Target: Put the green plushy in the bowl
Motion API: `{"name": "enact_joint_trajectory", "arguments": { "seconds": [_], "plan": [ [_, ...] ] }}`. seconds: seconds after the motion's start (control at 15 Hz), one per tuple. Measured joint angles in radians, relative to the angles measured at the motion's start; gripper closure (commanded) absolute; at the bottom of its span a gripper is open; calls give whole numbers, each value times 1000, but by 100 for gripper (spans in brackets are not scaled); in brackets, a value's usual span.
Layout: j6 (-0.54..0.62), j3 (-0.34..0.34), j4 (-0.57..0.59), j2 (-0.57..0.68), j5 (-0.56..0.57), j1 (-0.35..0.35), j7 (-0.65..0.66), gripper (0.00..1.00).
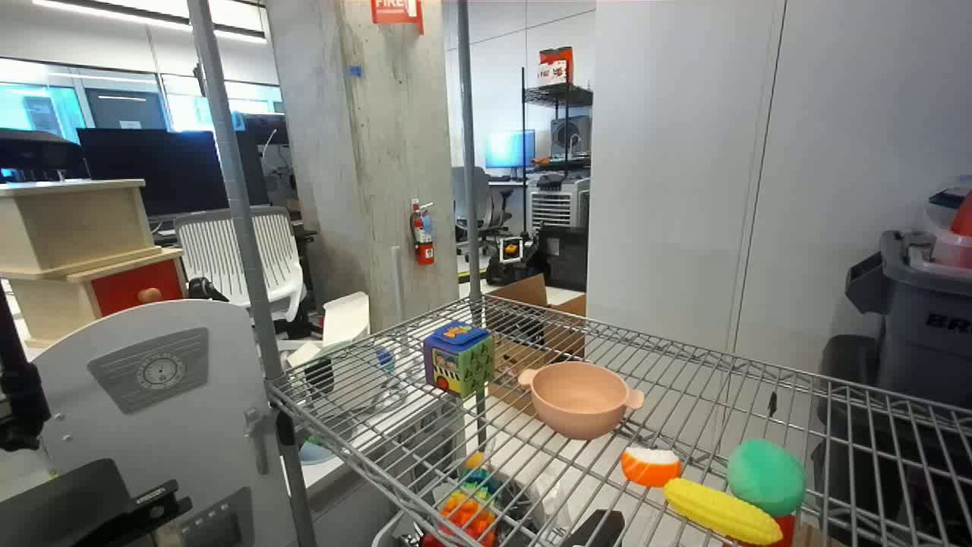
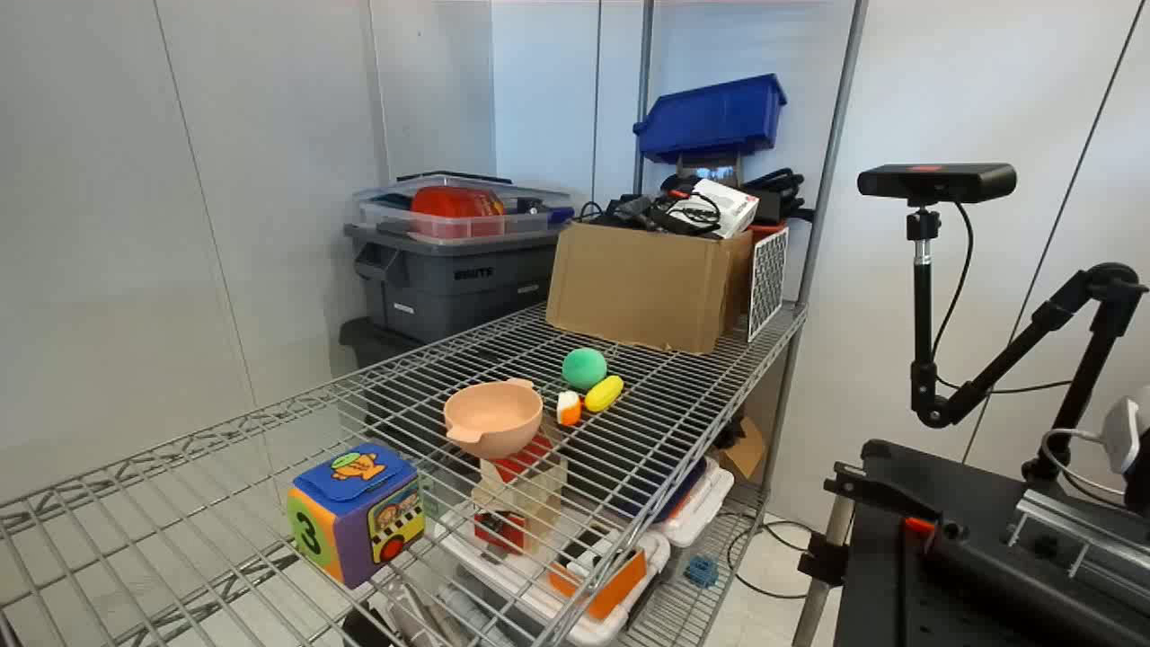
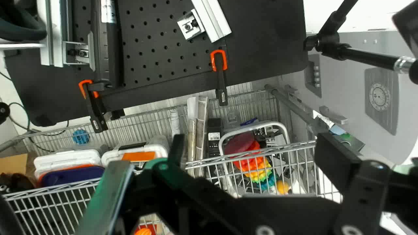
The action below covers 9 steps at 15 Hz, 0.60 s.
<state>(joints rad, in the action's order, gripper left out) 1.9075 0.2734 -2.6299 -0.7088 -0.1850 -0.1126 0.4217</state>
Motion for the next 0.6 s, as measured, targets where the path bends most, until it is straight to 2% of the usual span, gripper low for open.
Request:
{"name": "enact_joint_trajectory", "arguments": {
  "seconds": [0.4, 0.6],
  "plan": [
    [1, -1, 1, 2, 1, 2, 0, 0],
    [61, -21, 28, 43, 12, 43, -1, 0]
  ]
}}
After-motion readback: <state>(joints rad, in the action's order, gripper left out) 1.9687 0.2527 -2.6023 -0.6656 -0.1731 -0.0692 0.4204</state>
